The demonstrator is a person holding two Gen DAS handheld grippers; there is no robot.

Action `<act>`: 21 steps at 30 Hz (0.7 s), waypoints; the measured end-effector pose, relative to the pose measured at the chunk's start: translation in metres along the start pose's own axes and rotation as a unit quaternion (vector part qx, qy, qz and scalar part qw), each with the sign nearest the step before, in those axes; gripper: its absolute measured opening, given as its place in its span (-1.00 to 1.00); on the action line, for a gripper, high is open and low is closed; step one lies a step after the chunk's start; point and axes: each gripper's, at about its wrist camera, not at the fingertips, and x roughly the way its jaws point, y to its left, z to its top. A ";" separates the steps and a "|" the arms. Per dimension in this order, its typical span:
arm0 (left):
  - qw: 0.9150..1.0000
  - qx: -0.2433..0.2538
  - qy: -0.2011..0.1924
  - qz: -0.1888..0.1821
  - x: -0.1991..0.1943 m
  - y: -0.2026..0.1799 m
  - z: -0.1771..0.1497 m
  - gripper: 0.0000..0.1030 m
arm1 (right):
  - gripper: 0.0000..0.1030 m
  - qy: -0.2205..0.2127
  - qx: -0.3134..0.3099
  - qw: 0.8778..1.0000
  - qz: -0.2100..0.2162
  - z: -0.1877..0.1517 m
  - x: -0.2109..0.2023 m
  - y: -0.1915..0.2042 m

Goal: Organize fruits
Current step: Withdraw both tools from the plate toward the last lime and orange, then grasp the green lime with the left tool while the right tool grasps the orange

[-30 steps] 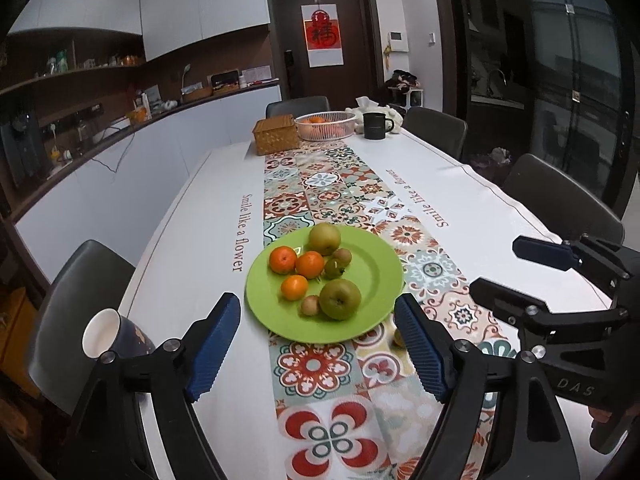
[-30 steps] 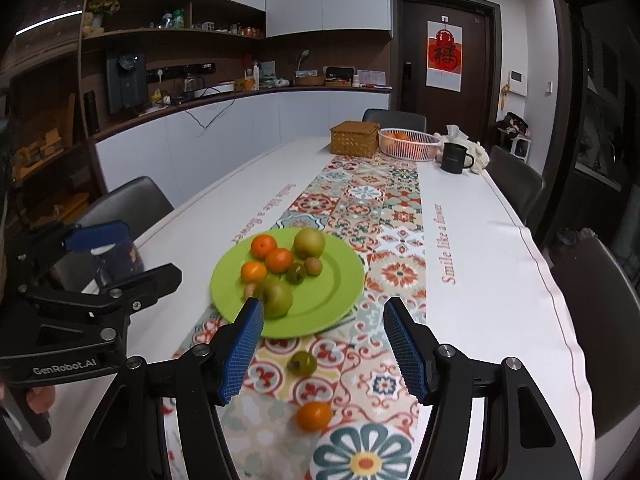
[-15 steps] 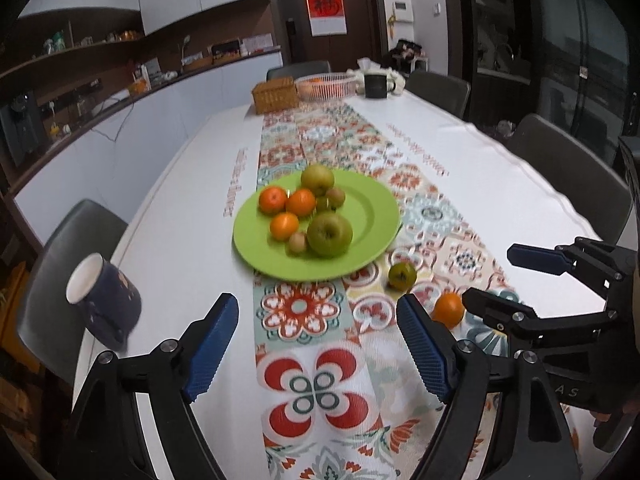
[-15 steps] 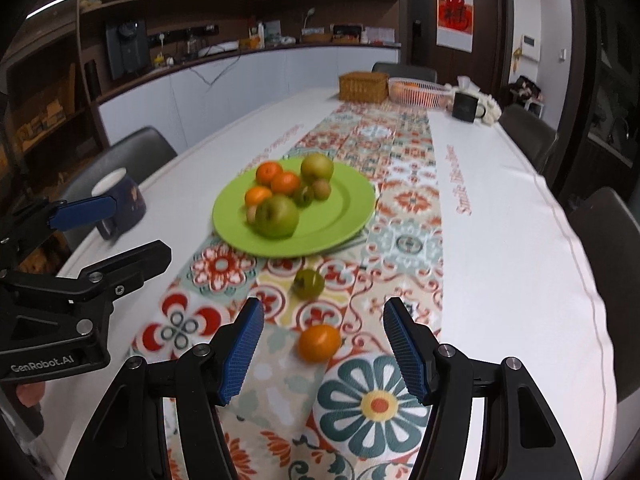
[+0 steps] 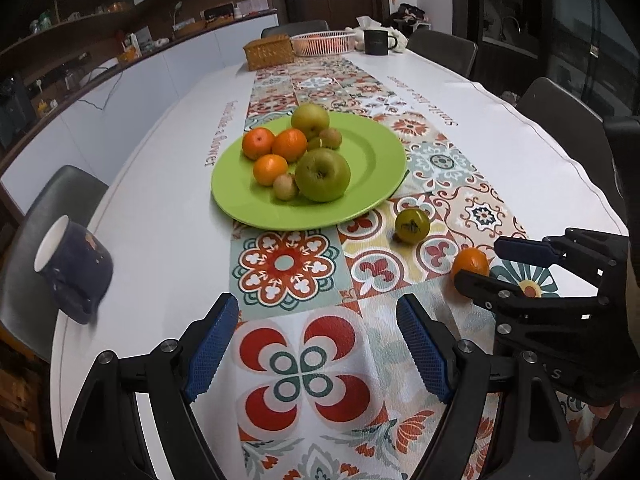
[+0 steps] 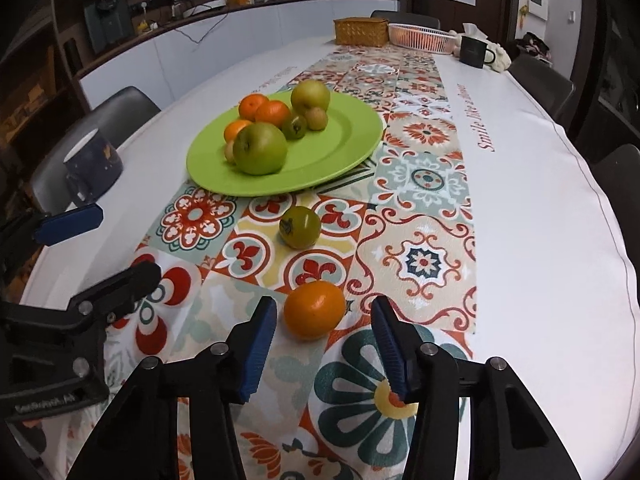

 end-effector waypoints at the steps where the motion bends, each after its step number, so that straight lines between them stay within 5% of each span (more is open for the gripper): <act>1: 1.000 0.000 0.002 -0.001 0.001 -0.001 0.000 0.58 | -0.06 0.002 0.000 1.000 0.001 0.000 0.002 0.000; 7: 1.000 -0.002 0.004 -0.007 0.007 -0.002 0.003 0.58 | -0.29 0.009 0.004 1.000 0.009 0.000 0.009 0.000; 21: 0.999 0.015 -0.008 -0.048 0.024 -0.025 0.026 0.56 | -0.29 -0.023 0.031 0.999 -0.020 0.005 -0.005 -0.027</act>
